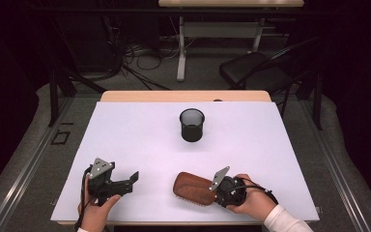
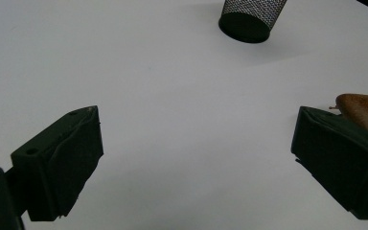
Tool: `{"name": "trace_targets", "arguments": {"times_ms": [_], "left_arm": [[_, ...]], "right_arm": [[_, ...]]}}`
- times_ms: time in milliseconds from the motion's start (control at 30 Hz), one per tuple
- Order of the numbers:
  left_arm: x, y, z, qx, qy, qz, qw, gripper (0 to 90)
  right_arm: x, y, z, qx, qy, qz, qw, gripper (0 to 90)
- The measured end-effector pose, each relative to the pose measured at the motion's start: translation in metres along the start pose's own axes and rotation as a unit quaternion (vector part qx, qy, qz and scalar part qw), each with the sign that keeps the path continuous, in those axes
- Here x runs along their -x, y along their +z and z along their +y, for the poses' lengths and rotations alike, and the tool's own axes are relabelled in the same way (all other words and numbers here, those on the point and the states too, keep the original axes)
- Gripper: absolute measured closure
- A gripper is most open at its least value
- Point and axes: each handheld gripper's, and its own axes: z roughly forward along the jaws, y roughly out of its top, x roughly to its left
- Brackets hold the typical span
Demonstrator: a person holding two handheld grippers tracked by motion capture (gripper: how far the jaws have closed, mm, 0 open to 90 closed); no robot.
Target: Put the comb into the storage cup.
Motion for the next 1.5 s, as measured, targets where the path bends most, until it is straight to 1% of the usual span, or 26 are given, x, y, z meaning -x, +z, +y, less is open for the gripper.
{"name": "trace_targets", "arguments": {"times_ms": [133, 333, 367, 400, 433, 467, 533, 600, 800, 900, 933, 1067, 1233, 1267, 1300, 1500], "left_arm": [[0.000, 0.000, 0.000, 0.000, 0.000, 0.000, 1.0000, 3.7], [0.000, 0.000, 0.000, 0.000, 0.000, 0.000, 1.0000, 3.7], [0.000, 0.000, 0.000, 0.000, 0.000, 0.000, 1.0000, 3.7], [0.000, 0.000, 0.000, 0.000, 0.000, 0.000, 1.0000, 3.7], [0.000, 0.000, 0.000, 0.000, 0.000, 0.000, 1.0000, 3.7], [0.000, 0.000, 0.000, 0.000, 0.000, 0.000, 1.0000, 3.7], [0.000, 0.000, 0.000, 0.000, 0.000, 0.001, 1.0000, 3.7], [0.000, 0.000, 0.000, -0.001, 0.000, 0.000, 1.0000, 3.7], [0.000, 0.000, 0.000, -0.001, 0.000, 0.001, 1.0000, 3.7], [0.000, 0.000, 0.000, -0.001, 0.001, 0.000, 1.0000, 3.7], [0.000, 0.000, 0.000, -0.001, 0.001, 0.000, 1.0000, 3.7], [0.000, 0.000, 0.000, 0.000, 0.000, 0.001, 1.0000, 3.7], [0.000, 0.000, 0.000, -0.001, 0.001, 0.001, 1.0000, 3.7], [0.000, 0.000, 0.000, -0.001, 0.000, 0.001, 1.0000, 3.7], [0.000, 0.000, 0.000, -0.001, 0.001, 0.001, 1.0000, 3.7], [0.000, 0.001, 0.000, -0.002, 0.000, 0.001, 1.0000, 3.7]], "right_arm": [[-0.001, 0.000, 0.000, 0.000, -0.003, 0.000, 1.0000, 71.7], [-0.002, -0.001, -0.002, 0.004, -0.014, -0.008, 0.9999, 72.1], [-0.003, -0.001, -0.002, 0.005, -0.010, -0.009, 0.9999, 72.2], [-0.002, -0.001, -0.002, 0.007, -0.017, -0.011, 0.9998, 72.2], [-0.003, -0.001, -0.003, 0.009, -0.013, -0.013, 0.9998, 72.3], [-0.003, -0.001, -0.003, 0.011, -0.019, -0.017, 0.9996, 72.3], [-0.005, -0.001, -0.004, 0.014, -0.016, -0.019, 0.9996, 72.4], [-0.005, -0.002, -0.005, 0.017, -0.021, -0.024, 0.9994, 72.5], [-0.007, -0.002, -0.006, 0.023, -0.018, -0.029, 0.9992, 72.6], [-0.007, -0.002, -0.007, 0.029, -0.021, -0.031, 0.9989, 72.6], [-0.007, -0.002, -0.008, 0.031, -0.018, -0.033, 0.9988, 72.6], [-0.008, -0.004, -0.008, 0.036, -0.016, -0.041, 0.9984, 72.7], [-0.006, -0.005, -0.010, 0.045, -0.009, -0.046, 0.9979, 72.7], [-0.005, -0.005, -0.010, 0.049, -0.012, -0.046, 0.9977, 72.7], [-0.006, -0.006, -0.010, 0.051, -0.007, -0.047, 0.9975, 72.7], [-0.005, -0.007, -0.010, 0.063, 0.000, -0.053, 0.9966, 72.7]]}}
